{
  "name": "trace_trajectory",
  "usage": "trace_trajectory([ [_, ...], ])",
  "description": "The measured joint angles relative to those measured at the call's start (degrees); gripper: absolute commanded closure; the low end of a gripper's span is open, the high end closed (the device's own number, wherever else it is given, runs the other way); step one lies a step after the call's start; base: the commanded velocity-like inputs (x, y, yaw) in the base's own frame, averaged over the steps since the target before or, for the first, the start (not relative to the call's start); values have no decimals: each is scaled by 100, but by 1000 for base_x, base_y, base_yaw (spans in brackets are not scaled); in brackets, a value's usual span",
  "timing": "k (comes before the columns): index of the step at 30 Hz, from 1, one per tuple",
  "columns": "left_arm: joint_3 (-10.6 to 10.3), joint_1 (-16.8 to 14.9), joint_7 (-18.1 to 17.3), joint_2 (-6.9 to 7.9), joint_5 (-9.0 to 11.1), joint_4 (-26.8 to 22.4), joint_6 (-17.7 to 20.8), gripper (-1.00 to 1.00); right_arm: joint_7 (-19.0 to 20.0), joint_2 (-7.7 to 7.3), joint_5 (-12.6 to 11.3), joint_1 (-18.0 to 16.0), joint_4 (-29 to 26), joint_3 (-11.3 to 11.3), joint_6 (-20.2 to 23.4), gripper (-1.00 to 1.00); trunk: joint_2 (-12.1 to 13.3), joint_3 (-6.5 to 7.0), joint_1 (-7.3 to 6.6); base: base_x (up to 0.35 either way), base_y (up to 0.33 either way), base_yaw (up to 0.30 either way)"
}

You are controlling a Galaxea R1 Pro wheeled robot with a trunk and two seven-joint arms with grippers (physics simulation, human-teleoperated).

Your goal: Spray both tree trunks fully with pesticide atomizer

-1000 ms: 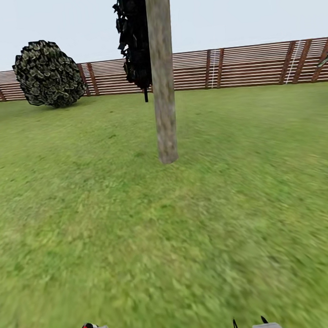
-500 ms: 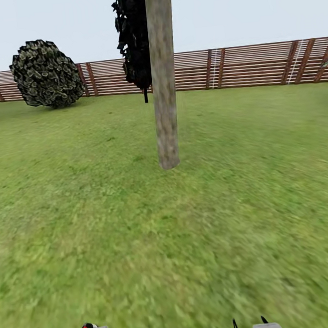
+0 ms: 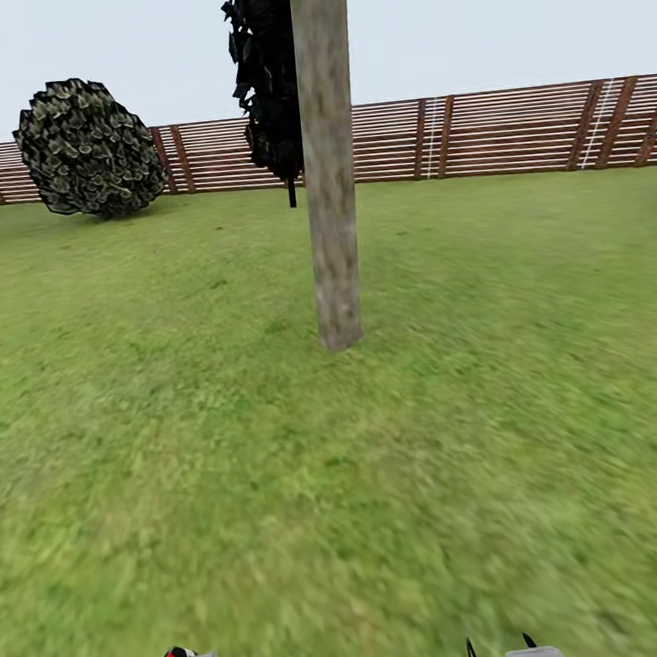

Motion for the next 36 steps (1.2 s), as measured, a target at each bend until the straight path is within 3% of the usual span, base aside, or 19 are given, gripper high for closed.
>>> trace_trajectory([
  [36, 0, 0, 0, 0, -17, 0, -1, 100, 0, 0, -7, 0, -8, 0, -9, -100, 0, 0, 0, 342, 0, 0],
])
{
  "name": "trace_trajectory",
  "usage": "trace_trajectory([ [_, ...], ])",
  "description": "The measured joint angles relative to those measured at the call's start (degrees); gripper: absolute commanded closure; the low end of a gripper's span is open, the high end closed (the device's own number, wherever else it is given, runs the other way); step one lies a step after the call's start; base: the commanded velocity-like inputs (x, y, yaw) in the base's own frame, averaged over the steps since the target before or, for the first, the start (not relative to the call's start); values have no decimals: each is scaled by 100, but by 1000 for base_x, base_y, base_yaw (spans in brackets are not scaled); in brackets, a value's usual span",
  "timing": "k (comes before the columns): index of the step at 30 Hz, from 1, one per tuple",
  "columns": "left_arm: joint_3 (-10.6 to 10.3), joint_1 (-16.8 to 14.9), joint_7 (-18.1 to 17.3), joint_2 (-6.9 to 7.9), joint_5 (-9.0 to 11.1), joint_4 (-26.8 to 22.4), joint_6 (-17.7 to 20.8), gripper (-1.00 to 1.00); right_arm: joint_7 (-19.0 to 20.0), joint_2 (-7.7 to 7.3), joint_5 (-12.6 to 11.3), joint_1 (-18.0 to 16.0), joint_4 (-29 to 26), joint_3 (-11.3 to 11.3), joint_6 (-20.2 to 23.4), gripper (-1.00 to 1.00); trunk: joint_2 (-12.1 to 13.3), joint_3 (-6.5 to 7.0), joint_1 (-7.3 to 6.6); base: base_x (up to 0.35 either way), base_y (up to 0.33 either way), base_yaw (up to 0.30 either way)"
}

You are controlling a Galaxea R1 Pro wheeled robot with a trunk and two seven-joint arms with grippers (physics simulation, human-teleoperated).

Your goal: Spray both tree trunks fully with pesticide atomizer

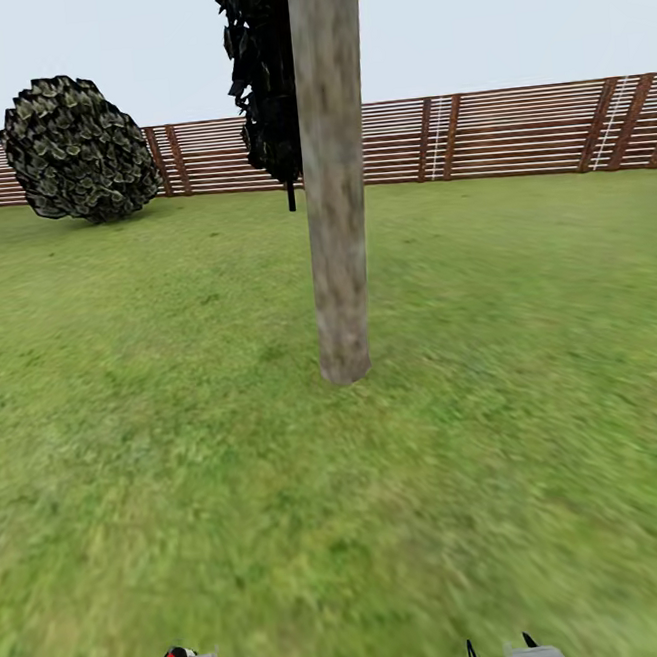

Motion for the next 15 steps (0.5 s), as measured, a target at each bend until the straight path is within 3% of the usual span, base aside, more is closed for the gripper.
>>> trace_trajectory([
  [15, 1, 0, 1, 10, -22, 8, 1, 100, -1, 34, -7, -1, 3, -7, -2, -100, 0, 0, 0, 342, -23, 0],
])
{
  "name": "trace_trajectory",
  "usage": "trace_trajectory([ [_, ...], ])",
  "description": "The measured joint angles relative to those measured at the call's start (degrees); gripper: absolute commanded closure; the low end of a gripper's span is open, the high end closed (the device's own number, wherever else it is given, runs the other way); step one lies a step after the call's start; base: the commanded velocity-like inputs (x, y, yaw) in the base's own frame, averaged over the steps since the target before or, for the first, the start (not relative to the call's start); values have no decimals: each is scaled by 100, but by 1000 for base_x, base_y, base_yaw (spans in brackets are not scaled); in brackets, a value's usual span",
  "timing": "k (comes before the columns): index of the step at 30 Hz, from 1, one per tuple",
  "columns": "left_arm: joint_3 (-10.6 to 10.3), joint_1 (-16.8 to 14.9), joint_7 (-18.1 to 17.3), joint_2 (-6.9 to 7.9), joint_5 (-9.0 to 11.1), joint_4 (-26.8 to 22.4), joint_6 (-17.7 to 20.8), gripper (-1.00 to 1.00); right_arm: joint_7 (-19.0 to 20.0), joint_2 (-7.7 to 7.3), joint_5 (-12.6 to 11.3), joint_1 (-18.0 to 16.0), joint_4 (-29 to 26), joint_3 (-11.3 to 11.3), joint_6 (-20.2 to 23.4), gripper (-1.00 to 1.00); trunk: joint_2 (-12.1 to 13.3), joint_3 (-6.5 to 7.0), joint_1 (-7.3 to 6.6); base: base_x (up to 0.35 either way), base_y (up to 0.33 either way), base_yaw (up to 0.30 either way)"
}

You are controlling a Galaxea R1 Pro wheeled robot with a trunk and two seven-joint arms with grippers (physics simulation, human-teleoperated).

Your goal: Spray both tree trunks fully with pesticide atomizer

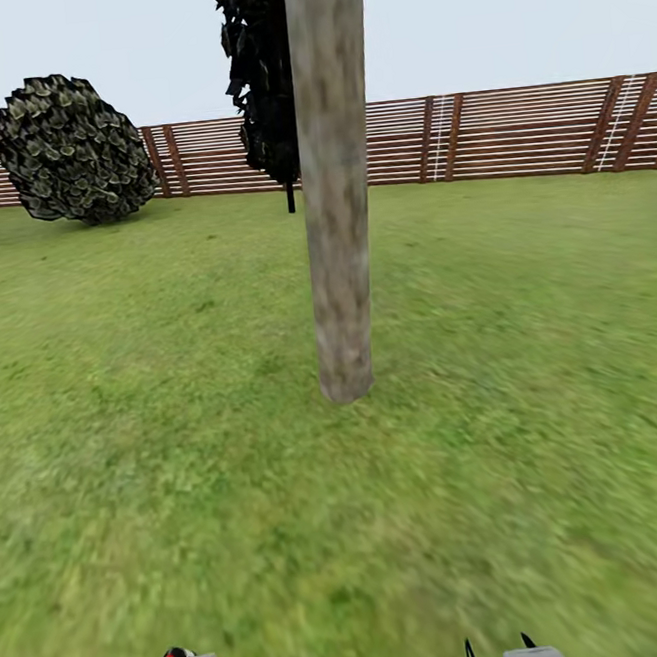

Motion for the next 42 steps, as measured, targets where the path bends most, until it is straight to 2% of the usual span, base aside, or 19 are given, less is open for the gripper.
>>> trace_trajectory([
  [7, 1, 42, -38, 75, 17, -57, -9, 100, 6, 5, 9, 1, -11, 11, 2, -100, 0, 0, 0, 339, -101, 0],
  [11, -51, 30, -181, 95, -38, -116, 16, 100, 21, -66, 113, -3, -76, 1, 8, -100, 0, 0, 0, 337, -116, 0],
  [14, -85, 10, -686, 115, -215, -120, 63, 100, 25, -163, 408, -1, -345, -1, 25, -100, 0, 0, 0, 336, -118, 0],
  [16, -93, -8, -1344, 205, -565, -120, 174, 100, 28, -261, 766, -1, -660, -2, 99, -100, 0, 0, 0, 336, -119, 0],
  [17, -88, -15, -1528, 249, -673, -124, 228, 100, 31, -288, 874, 0, -743, -2, 139, -100, 0, 0, 0, 336, -119, 0],
  [18, -86, -59, -1876, 336, -893, -129, 358, 100, 57, -332, 1092, 0, -902, -2, 248, -100, 0, 0, 0, 336, -119, 0],
  [20, -86, -299, -2578, 469, -1285, -134, 655, 100, 277, -384, 1561, -2, -1223, -2, 629, -100, 0, 1, 0, 336, -118, 0],
  [21, -89, -380, -2767, 492, -1379, -130, 727, 100, 391, -390, 1689, -4, -1299, -2, 763, -100, 0, 1, 0, 335, -116, 0],
  [22, -91, -557, -3177, 537, -1522, -121, 850, 100, 708, -398, 1945, -21, -1437, -3, 1078, -100, 0, 1, 0, 335, -115, 0],
  [23, -92, -652, -3377, 559, -1593, -115, 902, 100, 877, -401, 2060, -32, -1500, -6, 1233, -100, 0, 1, 0, 336, -114, 0],
  [25, -89, -1027, -4184, 635, -1782, -86, 1021, 100, 1630, -407, 2387, -152, -1728, -12, 1787, -100, 0, 2, 0, 335, -113, 0],
  [26, -90, -1220, -4588, 677, -1881, -72, 1055, 100, 2030, -407, 2472, -273, -1843, -15, 2010, -100, 0, 2, 0, 335, -112, 0],
  [30, -96, -1839, -5785, 764, -2270, -44, 1239, 100, 3344, -381, 2608, -829, -2147, -15, 2426, -100, 0, 2, 0, 335, -109, 0],
  [31, -103, -2107, -6258, 775, -2639, -32, 1464, 100, 4076, -370, 2645, -1174, -2186, -12, 2521, -100, 1, 2, 0, 332, -106, 0],
  [33, -102, -2318, -6625, 766, -3111, -65, 1660, 100, 4771, -357, 2657, -1623, -2214, -9, 2622, -100, 0, 1, 0, 321, -103, 0],
  [36, -96, -2463, -6967, 735, -3682, -111, 1784, 100, 5531, -330, 2672, -1965, -2256, 3, 2814, -100, 0, 1, 0, 281, -79, 0],
  [37, -111, -2560, -7349, 712, -3891, -123, 1904, 100, 5968, -206, 2669, -2022, -2409, 120, 2885, -100, 0, 1, 0, 167, -30, 0],
  [39, -133, -2596, -7580, 716, -3968, -128, 2012, 100, 6226, -54, 2675, -2048, -2514, 352, 3038, -100, 0, 0, 0, 88, -16, 0],
  [42, -253, -2610, -7707, 732, -4010, -130, 2076, 100, 6343, 121, 2677, -2060, -2569, 708, 3380, -100, 0, 0, 0, 31, -6, 0],
])
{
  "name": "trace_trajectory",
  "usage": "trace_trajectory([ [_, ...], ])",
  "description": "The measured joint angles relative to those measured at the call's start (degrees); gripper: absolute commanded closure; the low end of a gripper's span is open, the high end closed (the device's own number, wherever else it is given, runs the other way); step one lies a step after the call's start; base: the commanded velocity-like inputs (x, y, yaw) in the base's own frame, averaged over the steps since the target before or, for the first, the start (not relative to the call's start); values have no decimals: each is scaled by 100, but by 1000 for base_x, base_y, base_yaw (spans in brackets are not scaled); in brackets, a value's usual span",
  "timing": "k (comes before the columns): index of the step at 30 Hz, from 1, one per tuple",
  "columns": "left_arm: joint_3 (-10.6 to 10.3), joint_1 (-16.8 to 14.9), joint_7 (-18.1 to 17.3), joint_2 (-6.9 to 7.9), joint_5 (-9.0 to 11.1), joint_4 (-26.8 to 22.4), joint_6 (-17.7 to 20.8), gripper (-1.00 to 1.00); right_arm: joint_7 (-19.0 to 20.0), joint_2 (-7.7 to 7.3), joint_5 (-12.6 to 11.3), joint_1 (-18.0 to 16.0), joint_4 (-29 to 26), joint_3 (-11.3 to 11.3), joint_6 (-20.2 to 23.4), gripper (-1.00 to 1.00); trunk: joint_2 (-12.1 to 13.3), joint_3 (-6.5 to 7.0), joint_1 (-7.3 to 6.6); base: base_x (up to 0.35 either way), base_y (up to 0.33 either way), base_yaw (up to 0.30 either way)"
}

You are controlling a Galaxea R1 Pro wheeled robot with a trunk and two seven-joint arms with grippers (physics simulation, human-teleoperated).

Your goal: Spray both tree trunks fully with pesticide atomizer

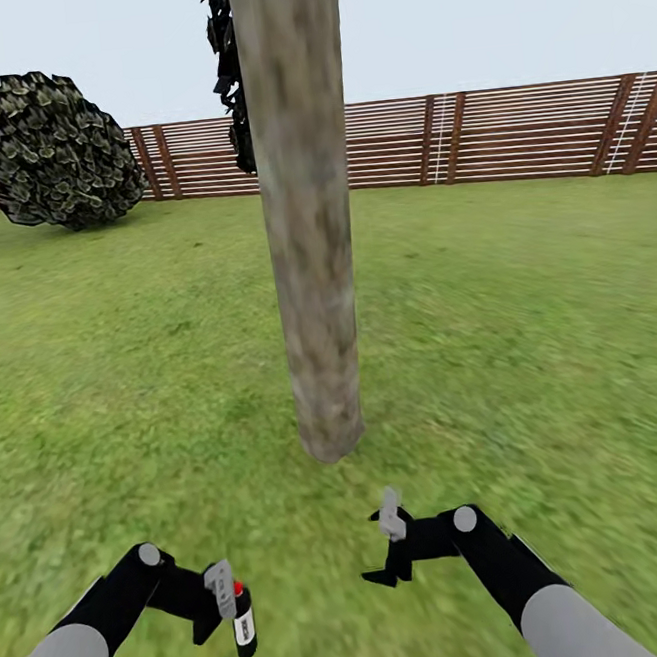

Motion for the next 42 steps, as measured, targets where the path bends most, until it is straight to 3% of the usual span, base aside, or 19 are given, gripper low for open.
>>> trace_trajectory([
  [2, -112, 0, -23, 17, -62, 0, 16, 100, 19, 57, 0, -2, -10, 111, 111, -100, 0, 0, 0, 12, -2, 0],
  [3, -176, 0, -31, 24, -128, -1, 36, 100, 26, 82, -1, -3, -13, 154, 155, 100, 0, 0, 0, 6, -1, 0],
  [7, -268, 0, -39, 1, -362, -1, 202, 100, 42, 116, -6, -4, -18, 215, 209, 100, 0, 0, 0, 3, 0, 0],
  [11, -283, -7, -31, -37, -432, -2, 355, 100, 46, 117, -7, -5, -8, 235, 215, 100, 0, 0, 0, 0, 0, 0],
  [17, -310, -9, -47, -232, -564, -9, 356, 100, 69, 190, -22, -5, 3, 263, 216, 100, 0, 0, 0, 0, 0, 0],
  [18, -310, -9, -50, -275, -642, -8, 350, 100, 70, 247, -21, -5, 4, 264, 219, 100, 0, 0, 0, 0, 0, 0],
  [19, -306, -8, -53, -418, -852, -4, 342, 100, 73, 354, -15, -4, 10, 270, 222, 100, 0, 0, 0, 0, 0, 0],
  [21, -309, -9, -54, -522, -971, -3, 337, 100, 73, 391, -10, -5, 17, 334, 224, 100, 0, 0, 0, 0, 0, 0],
  [24, -308, -9, -61, -756, -1094, -2, 325, 100, 71, 419, -21, -3, 23, 823, 220, 100, 0, 0, 0, 0, 0, 0],
  [29, -331, 14, 31, -920, -1053, -153, 165, 100, 49, 471, -28, -3, 50, 846, 216, 100, 0, 0, 0, 0, 0, 0],
  [42, -327, -9, 313, -1088, -1095, -186, 94, 100, 58, 515, -34, -5, 42, 810, 213, 100, 0, 0, 0, 0, 0, 0],
])
